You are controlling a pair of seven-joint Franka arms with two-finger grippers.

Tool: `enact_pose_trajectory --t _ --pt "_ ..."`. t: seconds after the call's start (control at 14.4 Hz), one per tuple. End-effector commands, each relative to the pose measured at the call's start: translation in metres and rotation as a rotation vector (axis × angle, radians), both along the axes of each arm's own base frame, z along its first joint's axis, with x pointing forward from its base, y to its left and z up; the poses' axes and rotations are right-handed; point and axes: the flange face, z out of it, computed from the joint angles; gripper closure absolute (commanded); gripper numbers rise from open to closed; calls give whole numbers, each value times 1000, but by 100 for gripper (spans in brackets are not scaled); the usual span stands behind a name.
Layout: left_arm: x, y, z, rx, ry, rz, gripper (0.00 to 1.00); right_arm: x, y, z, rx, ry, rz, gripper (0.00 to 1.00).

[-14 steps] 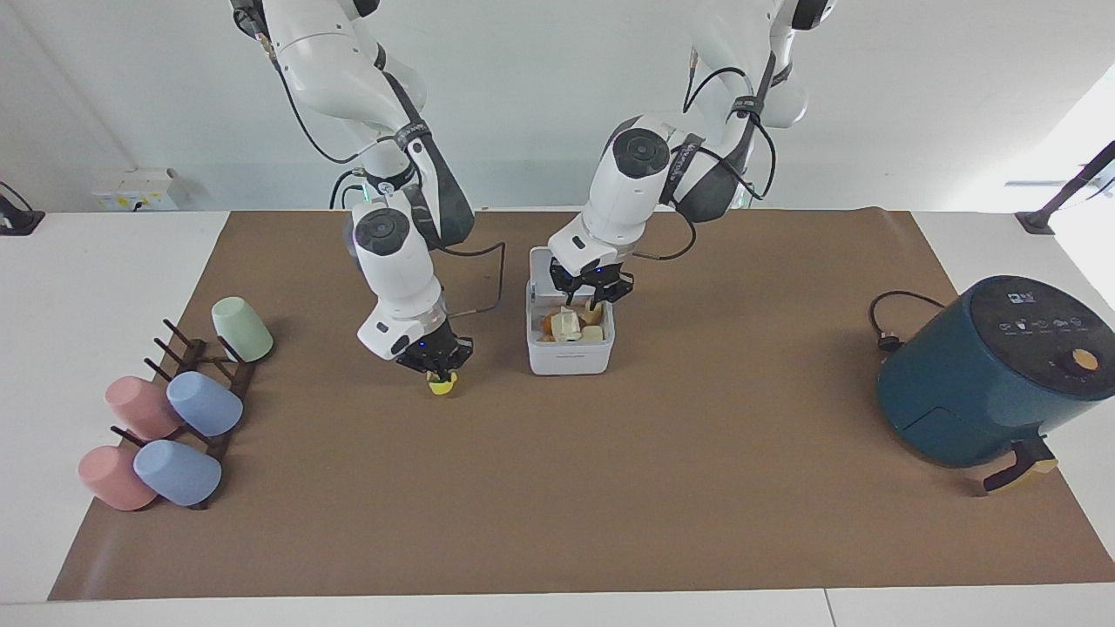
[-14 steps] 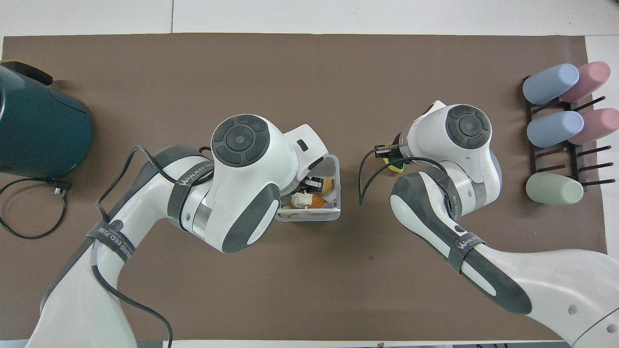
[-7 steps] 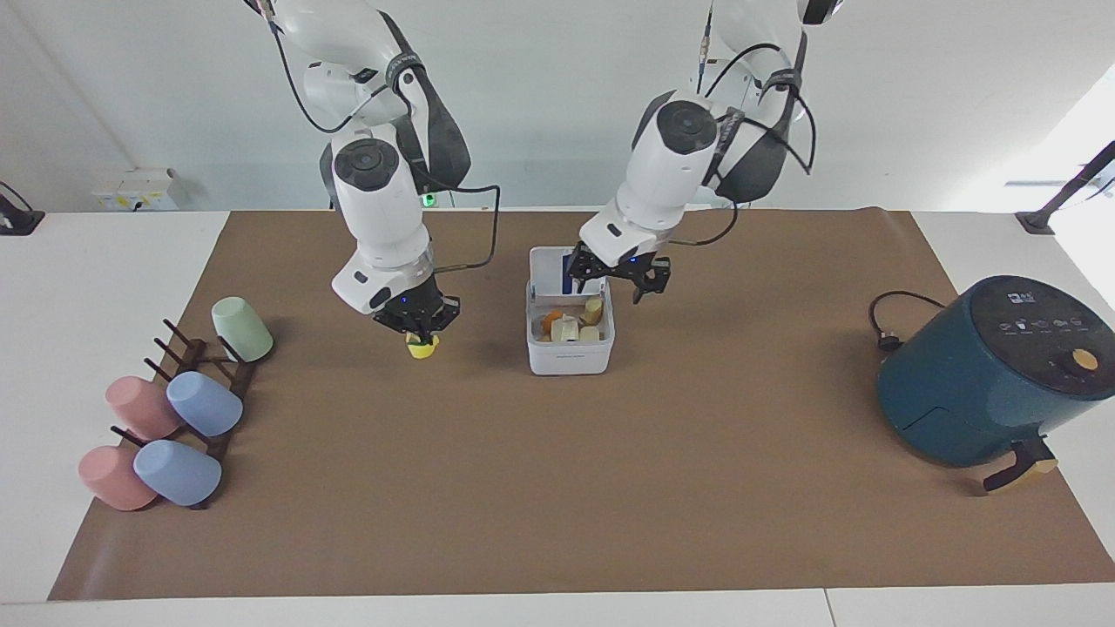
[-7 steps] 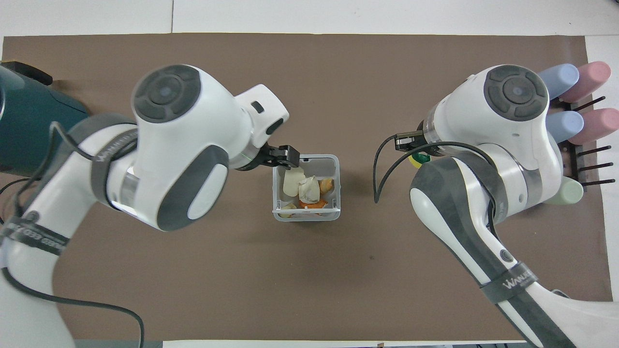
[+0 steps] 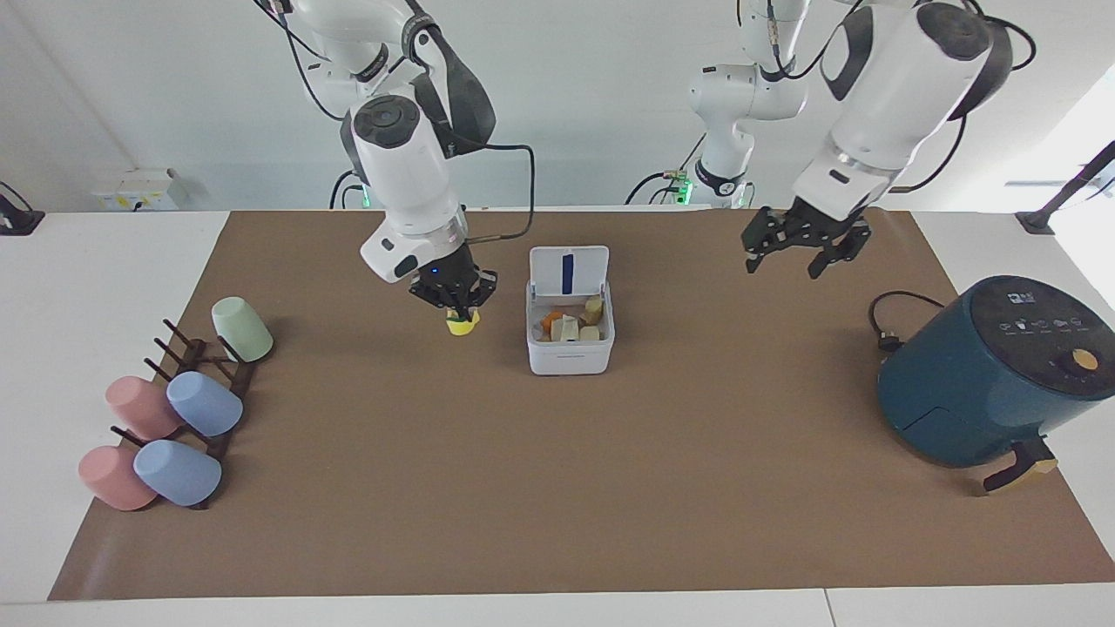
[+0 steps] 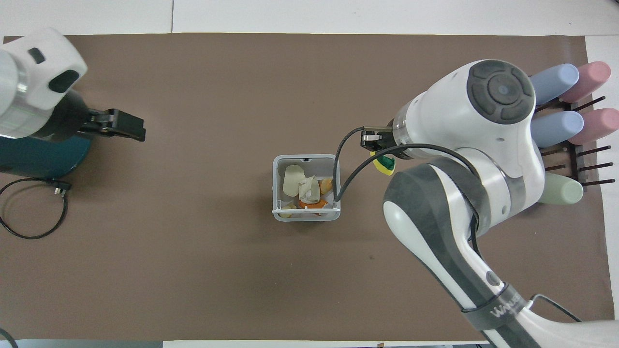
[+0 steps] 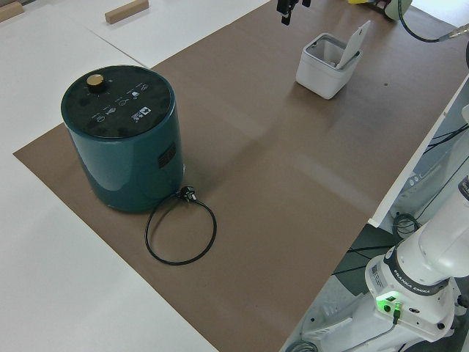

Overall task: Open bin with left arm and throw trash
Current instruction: 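Withdraw the left gripper while the right gripper lifts the green sponge, then carry the green sponge over the bin and release it with the right gripper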

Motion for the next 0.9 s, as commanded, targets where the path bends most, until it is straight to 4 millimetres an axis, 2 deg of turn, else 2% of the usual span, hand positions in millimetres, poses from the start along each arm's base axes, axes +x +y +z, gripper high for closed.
enact_pose_trajectory --t 0.0,0.14,0.21,0.35,0.56,0.69,0.76,0.83 --pt "-19 39 10 30 30 -49 0 -9 35 -2 52 -4 -67 100" --pt "-26 53 17 49 38 -55 0 -20 62 -3 120 10 -106 100" --pt "-29 57 21 74 37 -52 0 -25 73 -10 148 9 -113 100" --pt "-37 61 28 100 55 -48 0 -33 88 -18 162 7 -103 100" --pt "-46 73 39 122 68 -33 0 -46 98 -32 165 28 -119 100" --pt "-50 69 41 131 54 -54 0 -54 104 -33 189 54 -133 100" --pt "-52 65 38 132 45 -72 0 -54 104 -33 190 53 -133 54" --pt "-51 61 32 132 35 -72 0 -53 104 -33 192 52 -135 3"
